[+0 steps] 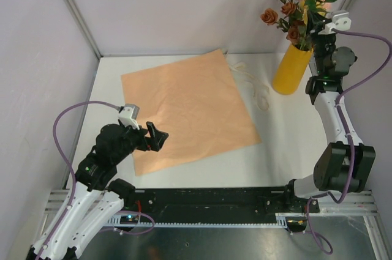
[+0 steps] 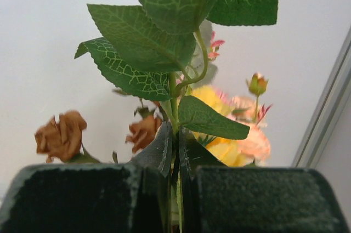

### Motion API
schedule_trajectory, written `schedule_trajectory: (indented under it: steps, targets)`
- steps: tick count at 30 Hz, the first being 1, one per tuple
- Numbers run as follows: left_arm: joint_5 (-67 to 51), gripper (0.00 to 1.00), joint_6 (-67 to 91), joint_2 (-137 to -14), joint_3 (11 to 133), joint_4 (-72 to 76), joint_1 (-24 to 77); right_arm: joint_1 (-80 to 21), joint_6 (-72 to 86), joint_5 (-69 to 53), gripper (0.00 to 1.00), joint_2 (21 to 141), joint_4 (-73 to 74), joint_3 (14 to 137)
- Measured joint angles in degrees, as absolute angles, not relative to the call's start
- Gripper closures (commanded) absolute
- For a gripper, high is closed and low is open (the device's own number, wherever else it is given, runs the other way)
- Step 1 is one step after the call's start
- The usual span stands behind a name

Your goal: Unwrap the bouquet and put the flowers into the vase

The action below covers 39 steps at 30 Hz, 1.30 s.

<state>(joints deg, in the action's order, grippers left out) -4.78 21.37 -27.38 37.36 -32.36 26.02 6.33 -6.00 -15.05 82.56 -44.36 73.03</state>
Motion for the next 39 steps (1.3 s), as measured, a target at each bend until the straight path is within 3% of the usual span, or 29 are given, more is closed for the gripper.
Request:
schedule_trajectory:
  steps: [25, 39]
  targets:
    - [-4.73, 0.0, 21.37, -27.31, 37.36, -32.36, 26.02, 5.41, -5.04, -8.14, 1.0, 88.4, -49.67, 66.13]
    - [-4.73, 0.0, 21.37, -27.33, 37.36, -32.36, 26.02, 7.01, -5.06, -6.48, 1.0, 90.74, -44.05, 64.6]
